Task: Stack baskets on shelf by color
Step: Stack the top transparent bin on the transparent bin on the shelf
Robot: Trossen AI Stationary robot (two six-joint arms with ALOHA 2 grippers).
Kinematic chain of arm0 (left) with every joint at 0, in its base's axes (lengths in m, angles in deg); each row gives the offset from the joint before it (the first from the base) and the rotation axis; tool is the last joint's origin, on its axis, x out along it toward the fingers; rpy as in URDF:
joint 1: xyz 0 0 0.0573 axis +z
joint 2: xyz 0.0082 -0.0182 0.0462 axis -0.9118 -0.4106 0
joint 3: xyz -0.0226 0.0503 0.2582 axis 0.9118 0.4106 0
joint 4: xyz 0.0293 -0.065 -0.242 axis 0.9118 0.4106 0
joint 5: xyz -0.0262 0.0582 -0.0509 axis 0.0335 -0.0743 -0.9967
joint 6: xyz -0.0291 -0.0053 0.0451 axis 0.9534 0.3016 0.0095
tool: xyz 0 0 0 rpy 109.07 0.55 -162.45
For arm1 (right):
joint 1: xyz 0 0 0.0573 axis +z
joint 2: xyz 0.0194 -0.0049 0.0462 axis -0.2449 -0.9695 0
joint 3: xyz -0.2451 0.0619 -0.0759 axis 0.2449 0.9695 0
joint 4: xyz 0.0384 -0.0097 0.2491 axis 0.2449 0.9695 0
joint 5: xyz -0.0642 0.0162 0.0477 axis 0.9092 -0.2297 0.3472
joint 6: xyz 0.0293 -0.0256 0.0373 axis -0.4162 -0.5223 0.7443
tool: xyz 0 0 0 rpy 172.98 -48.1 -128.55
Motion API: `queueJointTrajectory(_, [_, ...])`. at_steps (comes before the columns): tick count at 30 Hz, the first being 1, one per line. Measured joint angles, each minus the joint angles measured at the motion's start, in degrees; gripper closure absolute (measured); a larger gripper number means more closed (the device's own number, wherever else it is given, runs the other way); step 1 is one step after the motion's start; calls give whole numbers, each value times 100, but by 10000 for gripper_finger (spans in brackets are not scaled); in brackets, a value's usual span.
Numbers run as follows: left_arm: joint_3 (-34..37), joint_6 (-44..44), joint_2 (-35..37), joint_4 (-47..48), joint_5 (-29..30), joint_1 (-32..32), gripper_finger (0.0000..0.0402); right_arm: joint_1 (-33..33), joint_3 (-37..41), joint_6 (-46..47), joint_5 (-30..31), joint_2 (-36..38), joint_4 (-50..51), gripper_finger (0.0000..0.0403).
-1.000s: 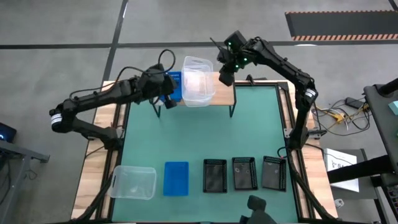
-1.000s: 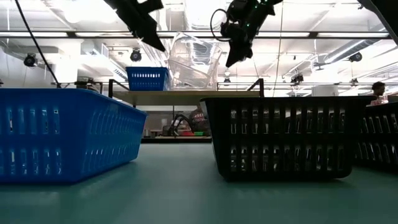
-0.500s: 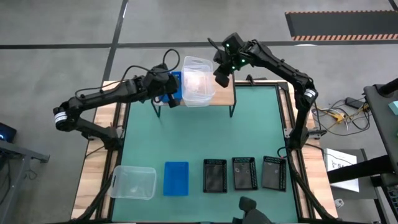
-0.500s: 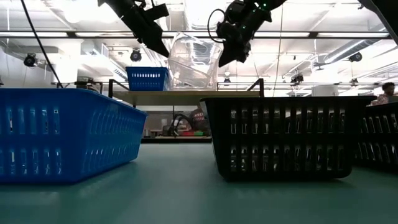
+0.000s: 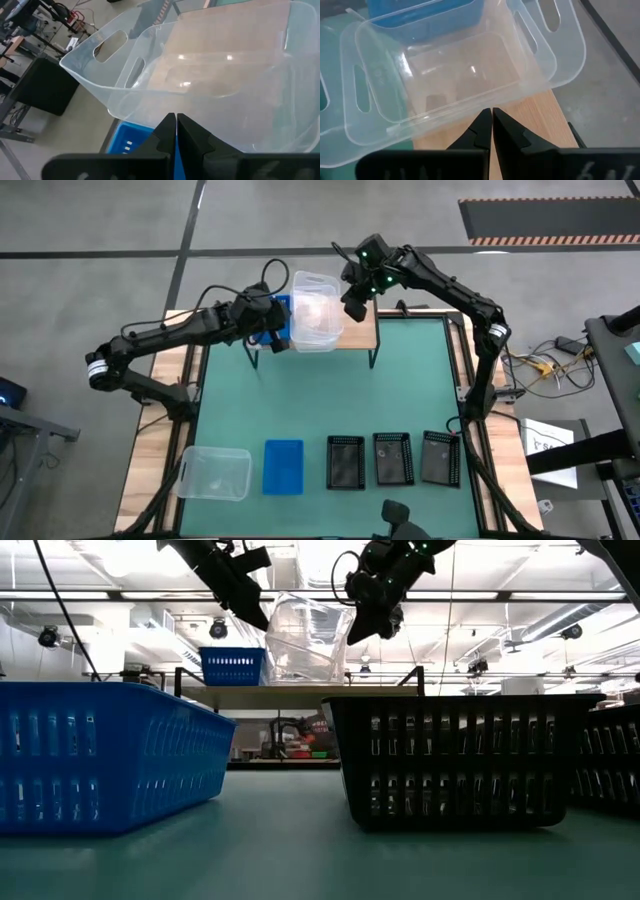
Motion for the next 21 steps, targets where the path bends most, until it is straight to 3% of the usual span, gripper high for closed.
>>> queueJointTrajectory(14, [51,12,3,-1,38,0,402,0,-11,105,7,210,-102,394])
queueJointTrajectory(21, [77,342,460,35,115,-179,402,39,-11,45,46,472,296,394])
